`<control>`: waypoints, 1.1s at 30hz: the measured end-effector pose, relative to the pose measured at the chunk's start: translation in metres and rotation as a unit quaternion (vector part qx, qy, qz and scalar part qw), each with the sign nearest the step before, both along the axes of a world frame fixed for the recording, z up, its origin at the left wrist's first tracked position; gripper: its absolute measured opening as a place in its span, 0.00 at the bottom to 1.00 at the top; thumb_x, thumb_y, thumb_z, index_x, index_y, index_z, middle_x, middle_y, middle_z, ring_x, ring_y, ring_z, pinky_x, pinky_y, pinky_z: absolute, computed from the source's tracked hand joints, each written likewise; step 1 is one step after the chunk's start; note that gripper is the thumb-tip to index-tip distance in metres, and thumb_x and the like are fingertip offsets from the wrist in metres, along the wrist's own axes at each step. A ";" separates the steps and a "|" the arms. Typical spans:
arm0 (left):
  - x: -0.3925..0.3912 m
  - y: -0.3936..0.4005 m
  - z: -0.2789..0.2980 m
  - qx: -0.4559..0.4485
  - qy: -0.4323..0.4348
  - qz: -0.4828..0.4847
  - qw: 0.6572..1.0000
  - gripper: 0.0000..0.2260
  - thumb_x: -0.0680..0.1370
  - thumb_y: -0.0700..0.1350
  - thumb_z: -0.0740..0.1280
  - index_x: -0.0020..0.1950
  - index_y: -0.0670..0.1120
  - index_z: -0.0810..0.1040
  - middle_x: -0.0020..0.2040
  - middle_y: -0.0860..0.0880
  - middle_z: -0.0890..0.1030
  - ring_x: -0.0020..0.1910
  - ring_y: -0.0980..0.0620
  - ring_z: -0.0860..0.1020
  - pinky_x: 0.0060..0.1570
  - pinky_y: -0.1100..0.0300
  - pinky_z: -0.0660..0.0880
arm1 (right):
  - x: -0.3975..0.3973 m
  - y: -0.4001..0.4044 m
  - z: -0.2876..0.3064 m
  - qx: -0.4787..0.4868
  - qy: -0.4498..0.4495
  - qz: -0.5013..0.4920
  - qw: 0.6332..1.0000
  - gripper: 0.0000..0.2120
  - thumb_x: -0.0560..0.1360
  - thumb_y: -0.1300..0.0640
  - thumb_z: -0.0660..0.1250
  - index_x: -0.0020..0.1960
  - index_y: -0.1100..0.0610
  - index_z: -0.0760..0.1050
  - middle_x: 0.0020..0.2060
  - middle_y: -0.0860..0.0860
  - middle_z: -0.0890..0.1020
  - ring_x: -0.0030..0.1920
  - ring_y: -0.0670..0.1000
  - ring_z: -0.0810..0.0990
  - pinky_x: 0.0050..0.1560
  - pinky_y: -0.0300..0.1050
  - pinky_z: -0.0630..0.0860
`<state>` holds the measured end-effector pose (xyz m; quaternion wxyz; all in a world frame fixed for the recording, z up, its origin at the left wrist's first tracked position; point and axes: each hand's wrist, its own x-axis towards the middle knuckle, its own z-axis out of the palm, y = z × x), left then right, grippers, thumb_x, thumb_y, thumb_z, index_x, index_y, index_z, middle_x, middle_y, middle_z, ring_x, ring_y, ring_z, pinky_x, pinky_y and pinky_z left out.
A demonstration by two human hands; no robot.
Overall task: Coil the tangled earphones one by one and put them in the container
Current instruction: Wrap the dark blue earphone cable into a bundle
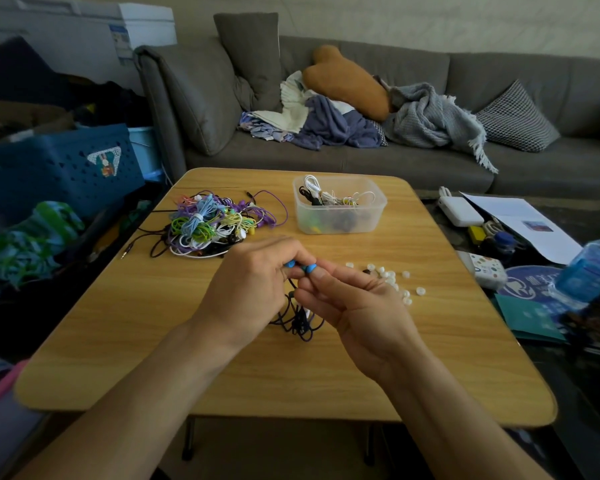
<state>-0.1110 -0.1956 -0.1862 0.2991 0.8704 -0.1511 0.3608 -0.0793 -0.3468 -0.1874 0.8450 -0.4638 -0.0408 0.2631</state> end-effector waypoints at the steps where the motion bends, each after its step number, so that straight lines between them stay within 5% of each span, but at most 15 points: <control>1: 0.000 0.000 0.000 0.004 0.003 0.000 1.000 0.14 0.68 0.21 0.68 0.44 0.38 0.82 0.40 0.46 0.83 0.39 0.57 0.80 0.41 0.75 0.74 | 0.000 0.000 0.000 -0.001 0.005 0.001 1.000 0.15 0.68 0.66 0.71 0.53 0.70 0.80 0.38 0.60 0.84 0.36 0.51 0.84 0.41 0.44 0.83; 6: -0.002 -0.002 -0.002 -0.002 0.002 -0.007 1.000 0.20 0.67 0.24 0.61 0.53 0.39 0.82 0.46 0.44 0.84 0.44 0.55 0.82 0.43 0.65 0.80 | 0.002 -0.001 -0.001 -0.013 0.034 0.004 0.999 0.07 0.72 0.71 0.69 0.49 0.69 0.81 0.37 0.61 0.84 0.36 0.52 0.85 0.42 0.45 0.84; 10: -0.003 -0.002 -0.004 0.001 0.009 -0.025 1.000 0.21 0.67 0.21 0.63 0.50 0.40 0.84 0.45 0.47 0.83 0.44 0.55 0.81 0.43 0.63 0.80 | 0.001 -0.001 0.002 -0.030 0.038 0.010 0.999 0.04 0.74 0.71 0.68 0.45 0.69 0.81 0.35 0.61 0.83 0.35 0.53 0.84 0.42 0.45 0.84; 17: -0.001 -0.009 -0.010 -0.014 -0.048 -0.029 0.998 0.12 0.73 0.29 0.63 0.50 0.36 0.84 0.42 0.46 0.83 0.41 0.55 0.81 0.42 0.63 0.79 | 0.006 -0.005 0.010 -0.008 0.124 0.020 0.992 0.13 0.74 0.69 0.67 0.32 0.63 0.82 0.29 0.56 0.80 0.30 0.47 0.82 0.35 0.39 0.82; 22: 0.001 -0.014 -0.014 -0.091 -0.072 0.009 0.993 0.16 0.68 0.20 0.66 0.45 0.38 0.84 0.40 0.47 0.83 0.39 0.55 0.81 0.40 0.63 0.79 | 0.008 -0.009 0.014 0.027 0.113 0.087 0.989 0.07 0.66 0.68 0.68 0.40 0.66 0.84 0.34 0.57 0.82 0.31 0.47 0.82 0.37 0.39 0.82; 25: 0.001 -0.017 -0.018 -0.141 -0.060 0.017 0.988 0.18 0.68 0.19 0.65 0.45 0.39 0.84 0.42 0.48 0.84 0.41 0.56 0.82 0.41 0.64 0.79 | 0.010 -0.011 0.013 0.015 0.097 0.079 0.992 0.07 0.72 0.70 0.66 0.48 0.68 0.81 0.37 0.58 0.83 0.32 0.47 0.83 0.37 0.39 0.83; 33: -0.004 -0.028 -0.016 -0.263 -0.022 0.014 0.965 0.18 0.70 0.21 0.66 0.46 0.43 0.82 0.44 0.51 0.84 0.43 0.58 0.84 0.44 0.68 0.78 | 0.007 -0.013 0.016 -0.030 -0.005 0.050 0.998 0.09 0.62 0.65 0.71 0.41 0.66 0.82 0.31 0.59 0.82 0.32 0.51 0.83 0.36 0.41 0.82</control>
